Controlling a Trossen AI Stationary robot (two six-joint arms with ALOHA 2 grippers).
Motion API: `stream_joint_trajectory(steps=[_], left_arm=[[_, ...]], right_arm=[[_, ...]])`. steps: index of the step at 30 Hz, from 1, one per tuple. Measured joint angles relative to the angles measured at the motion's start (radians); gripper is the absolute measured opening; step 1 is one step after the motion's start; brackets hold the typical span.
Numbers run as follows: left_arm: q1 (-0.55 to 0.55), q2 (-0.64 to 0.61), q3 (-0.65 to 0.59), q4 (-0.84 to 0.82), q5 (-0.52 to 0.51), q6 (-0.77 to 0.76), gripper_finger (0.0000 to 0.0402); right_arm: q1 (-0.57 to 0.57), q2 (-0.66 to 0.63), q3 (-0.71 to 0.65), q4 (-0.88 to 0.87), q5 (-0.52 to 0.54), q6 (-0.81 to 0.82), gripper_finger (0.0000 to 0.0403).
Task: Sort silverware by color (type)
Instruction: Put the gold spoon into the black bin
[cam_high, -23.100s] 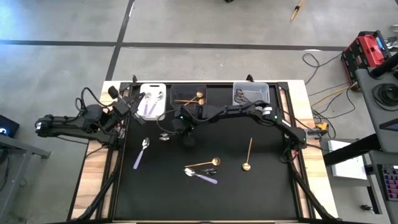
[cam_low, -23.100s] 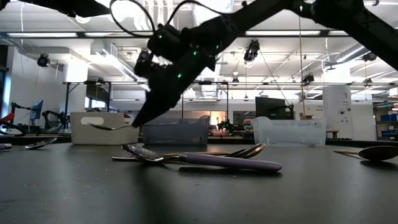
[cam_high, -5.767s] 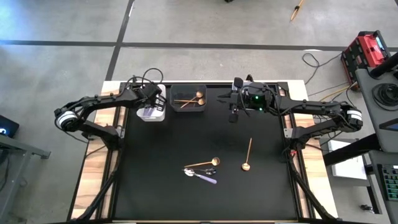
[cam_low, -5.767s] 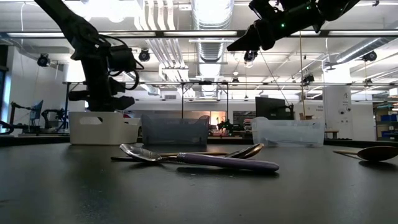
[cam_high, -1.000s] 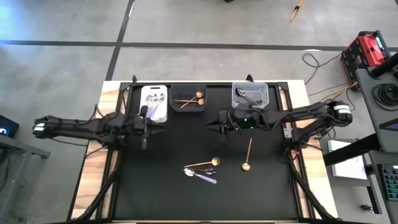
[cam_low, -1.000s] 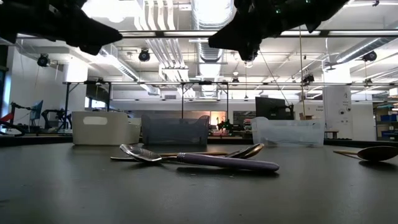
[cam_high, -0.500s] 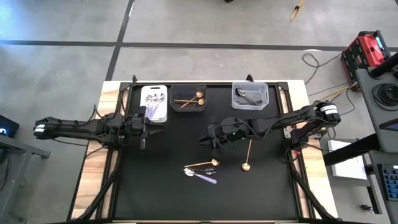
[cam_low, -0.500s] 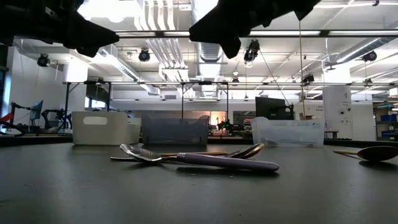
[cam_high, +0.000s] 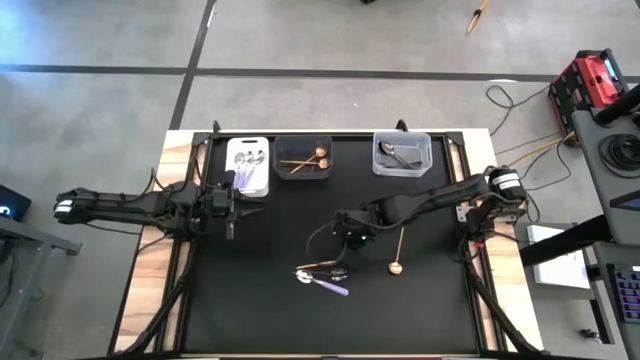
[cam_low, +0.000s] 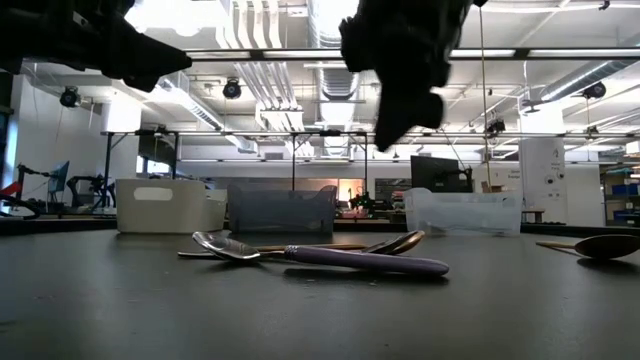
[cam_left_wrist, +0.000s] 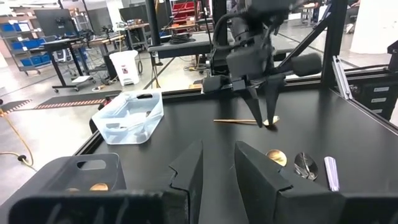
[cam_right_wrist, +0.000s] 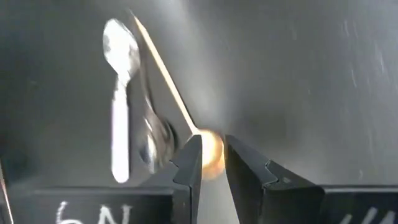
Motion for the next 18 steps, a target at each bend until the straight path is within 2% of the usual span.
stream_joint_trajectory(steps=[4, 9, 18], left_arm=[[0.000, 0.000, 0.000, 0.000, 0.000, 0.007, 0.0075], [0.000, 0.002, 0.000, 0.000, -0.001, 0.007, 0.0075], [0.000, 0.004, 0.000, 0.000, -0.002, 0.001, 0.0075]], right_arm=[[0.000, 0.022, 0.035, -0.165, -0.001, 0.125, 0.0059], [0.000, 0.018, 0.023, -0.243, -0.009, 0.234, 0.0059], [0.008, 0.012, 0.022, -0.459, -0.030, 0.302, 0.0059]])
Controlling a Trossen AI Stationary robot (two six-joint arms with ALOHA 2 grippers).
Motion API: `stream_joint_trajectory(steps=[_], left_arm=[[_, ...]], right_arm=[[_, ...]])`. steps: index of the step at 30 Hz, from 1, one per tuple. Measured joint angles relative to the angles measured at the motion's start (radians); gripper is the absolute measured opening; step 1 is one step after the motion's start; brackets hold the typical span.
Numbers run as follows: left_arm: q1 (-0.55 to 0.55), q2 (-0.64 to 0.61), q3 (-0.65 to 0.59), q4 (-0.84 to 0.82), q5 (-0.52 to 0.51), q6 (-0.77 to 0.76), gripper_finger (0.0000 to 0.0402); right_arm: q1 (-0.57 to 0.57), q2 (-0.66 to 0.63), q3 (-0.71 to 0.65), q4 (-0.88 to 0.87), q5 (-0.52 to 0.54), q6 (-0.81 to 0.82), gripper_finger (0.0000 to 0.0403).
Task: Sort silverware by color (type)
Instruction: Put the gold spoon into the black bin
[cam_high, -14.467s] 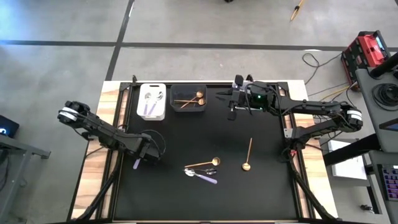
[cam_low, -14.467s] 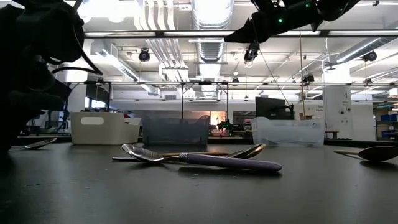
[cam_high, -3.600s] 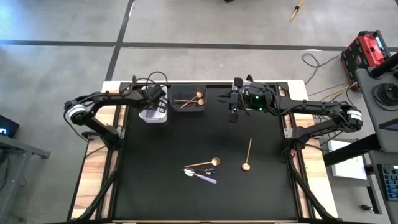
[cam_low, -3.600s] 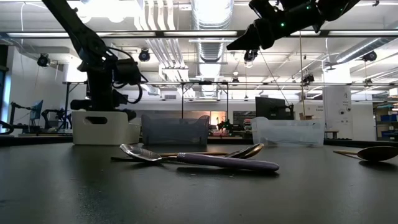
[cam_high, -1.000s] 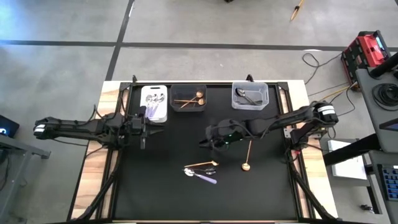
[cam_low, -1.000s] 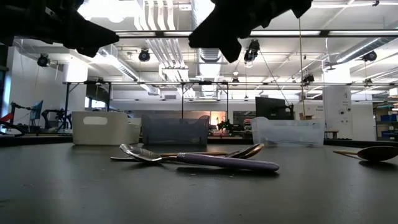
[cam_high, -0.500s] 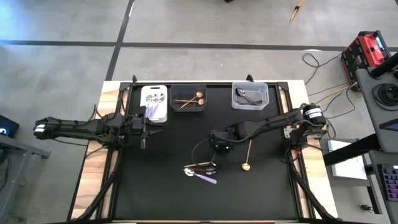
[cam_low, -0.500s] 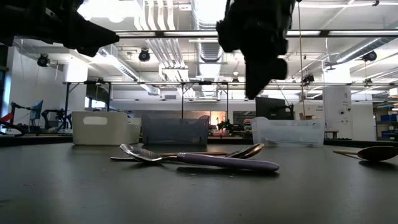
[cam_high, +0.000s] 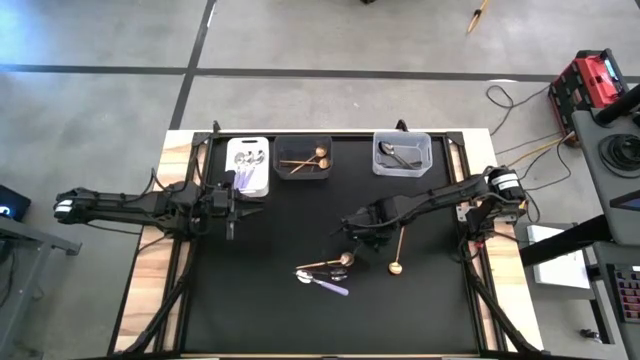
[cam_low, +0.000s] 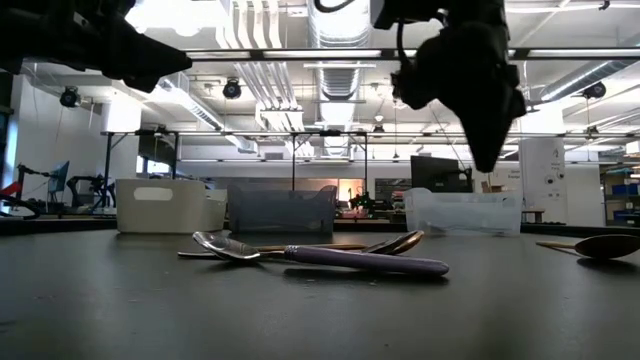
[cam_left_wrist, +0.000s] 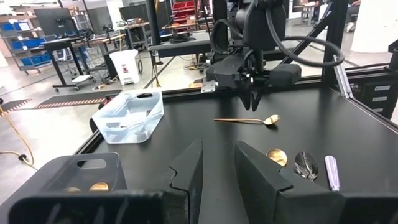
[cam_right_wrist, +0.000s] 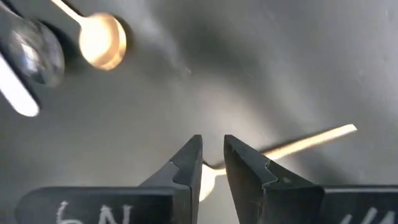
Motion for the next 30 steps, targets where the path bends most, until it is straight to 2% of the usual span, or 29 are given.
stream_joint_trajectory(steps=[15, 21, 30], left_arm=[[0.000, 0.000, 0.000, 0.008, 0.000, -0.023, 0.0075], [0.000, 0.000, 0.000, 0.008, 0.000, -0.022, 0.0075], [0.000, 0.000, 0.000, 0.013, 0.000, -0.023, 0.0075]], right_arm=[[0.026, -0.053, -0.072, -0.068, 0.015, 0.029, 0.0059], [0.026, -0.147, -0.168, -0.060, 0.060, 0.123, 0.0059], [0.026, -0.284, -0.349, 0.033, 0.057, 0.312, 0.0059]])
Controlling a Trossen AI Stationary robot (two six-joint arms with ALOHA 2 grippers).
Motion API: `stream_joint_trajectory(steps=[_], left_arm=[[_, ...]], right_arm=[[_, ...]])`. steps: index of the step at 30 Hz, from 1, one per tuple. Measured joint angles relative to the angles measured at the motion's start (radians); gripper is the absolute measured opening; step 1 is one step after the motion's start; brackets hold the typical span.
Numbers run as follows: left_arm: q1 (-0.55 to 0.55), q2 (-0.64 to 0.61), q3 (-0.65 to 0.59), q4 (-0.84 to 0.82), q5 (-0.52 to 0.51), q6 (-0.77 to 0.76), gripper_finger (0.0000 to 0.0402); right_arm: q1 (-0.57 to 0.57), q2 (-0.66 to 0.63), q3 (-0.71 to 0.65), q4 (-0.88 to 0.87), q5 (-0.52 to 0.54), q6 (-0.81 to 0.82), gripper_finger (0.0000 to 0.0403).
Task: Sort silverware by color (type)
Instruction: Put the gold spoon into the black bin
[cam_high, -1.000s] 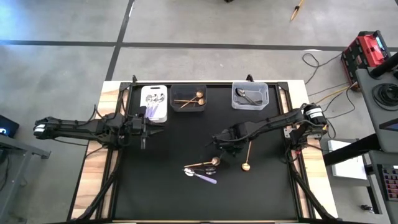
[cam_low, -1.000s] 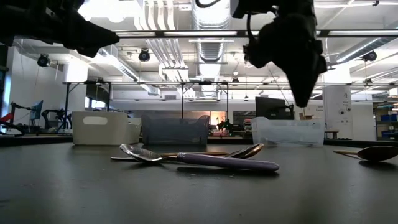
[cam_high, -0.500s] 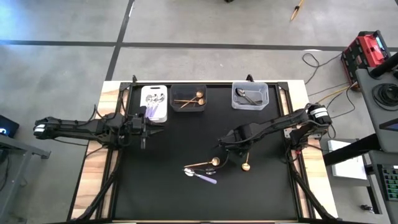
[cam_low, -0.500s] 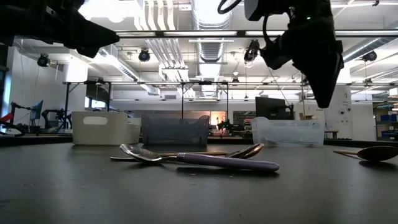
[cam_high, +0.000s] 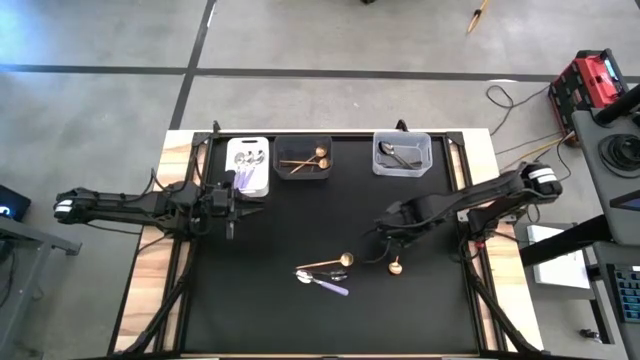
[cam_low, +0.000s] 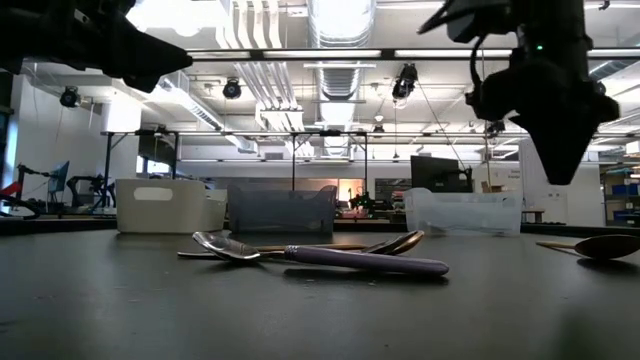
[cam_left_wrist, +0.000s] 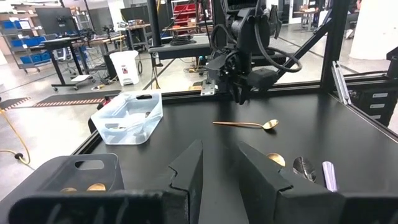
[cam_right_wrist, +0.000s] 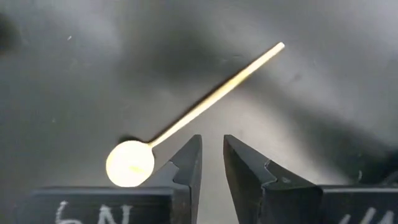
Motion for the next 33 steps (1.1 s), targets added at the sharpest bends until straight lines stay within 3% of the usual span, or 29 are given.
stream_joint_trajectory(steps=[9, 18, 33], left_arm=[[0.000, 0.000, 0.000, 0.002, 0.000, -0.001, 0.0075], [0.000, 0.001, 0.000, 0.004, 0.000, -0.001, 0.0075], [0.000, 0.002, 0.000, 0.001, 0.000, -0.002, 0.0075]], right_arm=[[0.000, -0.090, -0.100, 0.044, 0.000, 0.122, 0.0059], [0.000, -0.096, -0.155, 0.156, 0.000, 0.186, 0.0064], [0.000, -0.095, -0.228, 0.247, 0.027, 0.256, 0.0205]])
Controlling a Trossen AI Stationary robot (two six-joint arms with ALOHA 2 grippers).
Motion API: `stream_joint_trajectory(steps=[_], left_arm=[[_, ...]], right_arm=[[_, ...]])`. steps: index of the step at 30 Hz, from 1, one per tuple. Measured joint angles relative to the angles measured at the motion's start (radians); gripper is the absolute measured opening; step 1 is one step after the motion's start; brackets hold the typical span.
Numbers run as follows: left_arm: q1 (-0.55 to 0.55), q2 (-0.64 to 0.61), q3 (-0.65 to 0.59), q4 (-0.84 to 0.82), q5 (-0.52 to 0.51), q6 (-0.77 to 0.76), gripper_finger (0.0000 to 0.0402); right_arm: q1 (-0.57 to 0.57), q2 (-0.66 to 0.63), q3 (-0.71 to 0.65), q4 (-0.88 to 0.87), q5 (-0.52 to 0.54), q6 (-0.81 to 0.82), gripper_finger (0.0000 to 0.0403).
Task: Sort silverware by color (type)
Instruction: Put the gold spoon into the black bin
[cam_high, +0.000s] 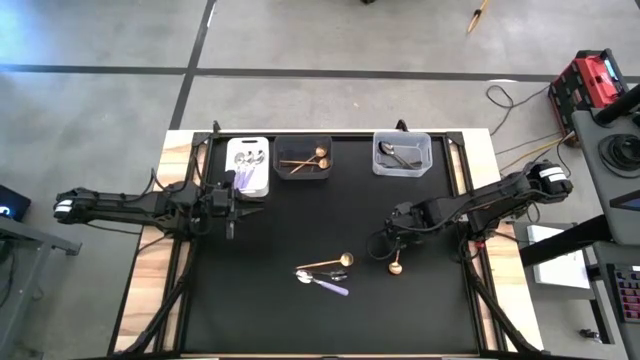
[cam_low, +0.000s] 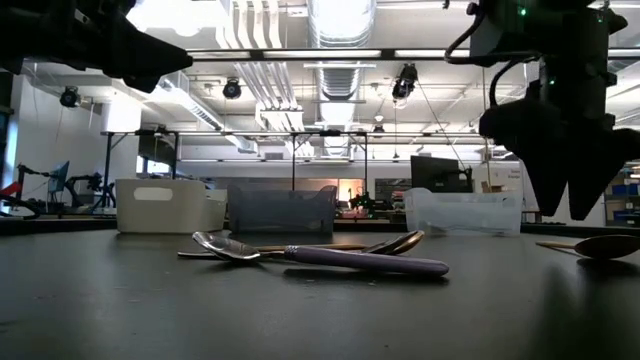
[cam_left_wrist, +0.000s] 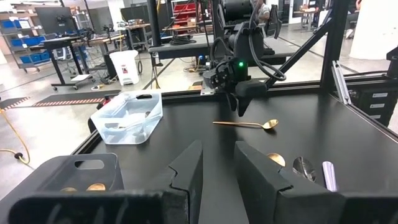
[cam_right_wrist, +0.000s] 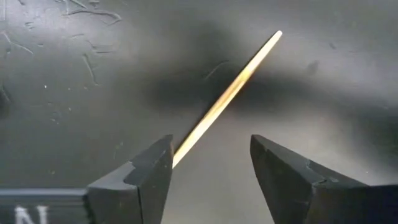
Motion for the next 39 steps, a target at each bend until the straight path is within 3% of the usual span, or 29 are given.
stream_joint_trajectory(steps=[13, 19, 39], left_arm=[[0.000, 0.000, 0.000, 0.001, 0.000, 0.000, 0.0075], [0.000, 0.000, 0.000, 0.002, 0.000, 0.000, 0.0075], [0.000, 0.000, 0.000, 0.002, 0.000, 0.000, 0.0075]], right_arm=[[0.000, -0.001, -0.148, 0.216, 0.021, 0.067, 0.0209], [0.000, -0.003, -0.174, 0.236, 0.023, 0.039, 0.0206], [0.001, 0.000, -0.182, 0.179, 0.096, -0.171, 0.0063]])
